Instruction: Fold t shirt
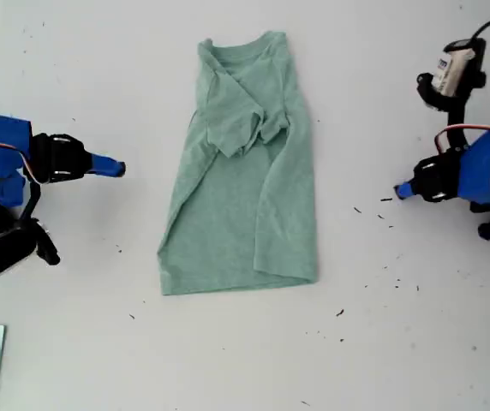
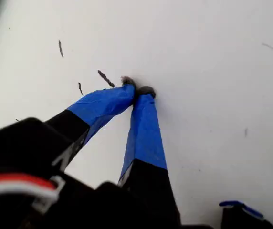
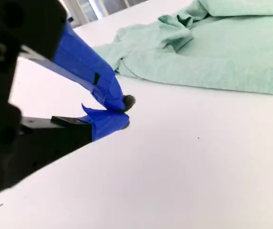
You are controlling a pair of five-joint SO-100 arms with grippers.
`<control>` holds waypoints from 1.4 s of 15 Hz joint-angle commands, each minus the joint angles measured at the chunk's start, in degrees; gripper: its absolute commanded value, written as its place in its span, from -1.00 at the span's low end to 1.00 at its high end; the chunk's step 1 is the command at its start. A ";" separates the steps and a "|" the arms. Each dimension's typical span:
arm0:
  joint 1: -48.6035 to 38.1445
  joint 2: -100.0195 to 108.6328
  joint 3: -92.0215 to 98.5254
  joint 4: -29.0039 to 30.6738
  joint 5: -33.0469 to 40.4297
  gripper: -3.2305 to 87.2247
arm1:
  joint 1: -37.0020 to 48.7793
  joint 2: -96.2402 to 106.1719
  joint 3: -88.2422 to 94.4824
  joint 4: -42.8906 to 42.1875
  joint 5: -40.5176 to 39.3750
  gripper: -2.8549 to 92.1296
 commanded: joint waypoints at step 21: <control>21.01 -90.26 -66.27 12.74 -12.83 -0.35 | 0.18 5.80 5.54 -3.08 -0.44 -0.89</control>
